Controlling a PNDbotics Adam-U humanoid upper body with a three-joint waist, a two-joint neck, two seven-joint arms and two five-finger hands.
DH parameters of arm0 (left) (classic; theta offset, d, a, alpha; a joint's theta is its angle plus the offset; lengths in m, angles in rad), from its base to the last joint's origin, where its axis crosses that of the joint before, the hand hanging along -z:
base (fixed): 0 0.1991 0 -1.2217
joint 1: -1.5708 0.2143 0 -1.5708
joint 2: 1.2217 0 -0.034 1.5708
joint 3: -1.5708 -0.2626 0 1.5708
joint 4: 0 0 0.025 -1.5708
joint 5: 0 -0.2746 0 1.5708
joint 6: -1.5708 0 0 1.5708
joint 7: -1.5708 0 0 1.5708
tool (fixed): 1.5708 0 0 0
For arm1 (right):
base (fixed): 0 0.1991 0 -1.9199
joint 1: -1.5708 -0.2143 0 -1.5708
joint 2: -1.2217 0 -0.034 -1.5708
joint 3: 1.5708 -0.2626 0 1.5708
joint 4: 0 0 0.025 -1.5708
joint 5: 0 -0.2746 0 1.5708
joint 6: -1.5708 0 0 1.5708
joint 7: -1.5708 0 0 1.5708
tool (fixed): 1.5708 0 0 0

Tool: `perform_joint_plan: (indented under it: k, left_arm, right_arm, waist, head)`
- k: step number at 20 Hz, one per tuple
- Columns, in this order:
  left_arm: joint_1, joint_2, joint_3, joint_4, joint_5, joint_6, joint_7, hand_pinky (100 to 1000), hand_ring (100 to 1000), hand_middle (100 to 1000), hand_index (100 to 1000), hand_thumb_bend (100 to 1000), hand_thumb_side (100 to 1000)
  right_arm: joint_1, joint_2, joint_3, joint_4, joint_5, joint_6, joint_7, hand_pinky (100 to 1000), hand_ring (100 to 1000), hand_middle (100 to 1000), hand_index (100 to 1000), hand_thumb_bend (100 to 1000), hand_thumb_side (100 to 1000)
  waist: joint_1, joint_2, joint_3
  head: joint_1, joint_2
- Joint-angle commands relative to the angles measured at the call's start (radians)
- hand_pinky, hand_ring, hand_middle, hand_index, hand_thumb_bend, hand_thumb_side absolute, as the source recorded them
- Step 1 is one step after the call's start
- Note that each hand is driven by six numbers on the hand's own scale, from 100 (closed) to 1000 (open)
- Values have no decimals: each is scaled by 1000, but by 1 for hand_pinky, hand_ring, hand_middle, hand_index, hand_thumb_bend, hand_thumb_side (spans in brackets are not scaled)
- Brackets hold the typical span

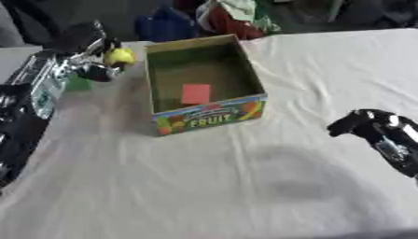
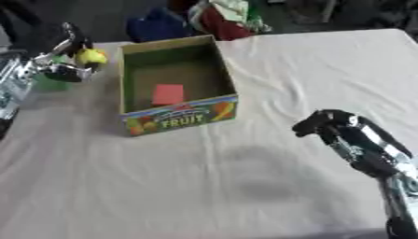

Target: Pick up objects on the table and place them in the box.

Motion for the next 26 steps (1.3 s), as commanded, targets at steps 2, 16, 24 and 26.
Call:
perform_joint_plan:
  k: [2, 16, 24, 26]
  left_arm:
    - [-53, -21, -15, -19, 11, -7, -15, 549, 411, 375, 559, 100, 167]
    - [-81, -176, -45, 109, -112, -60, 11, 560, 439, 413, 630, 153, 319]
    - [-62, -179, -44, 125, -114, -76, 2, 578, 474, 472, 774, 283, 482]
    - [-58, -174, -41, 116, -102, -73, 3, 580, 479, 480, 781, 300, 528]
  right_arm:
    - [-12, -14, -3, -5, -1, -2, 7, 731, 744, 591, 663, 100, 571]
    - [-18, -5, 12, -2, 1, -4, 23, 732, 744, 591, 663, 100, 580]
    - [-18, -4, 10, -2, 3, -4, 22, 732, 744, 591, 662, 100, 579]
    - [-19, -4, 9, -2, 3, -4, 22, 732, 744, 591, 662, 100, 579]
  waist:
    - [-3, -22, -6]
    - [-5, -14, -44]
    - [-6, -10, -40]
    - [-7, -10, -38]
  head:
    - [7, -7]
    - [24, -15]
    - [19, -18]
    - [18, -18]
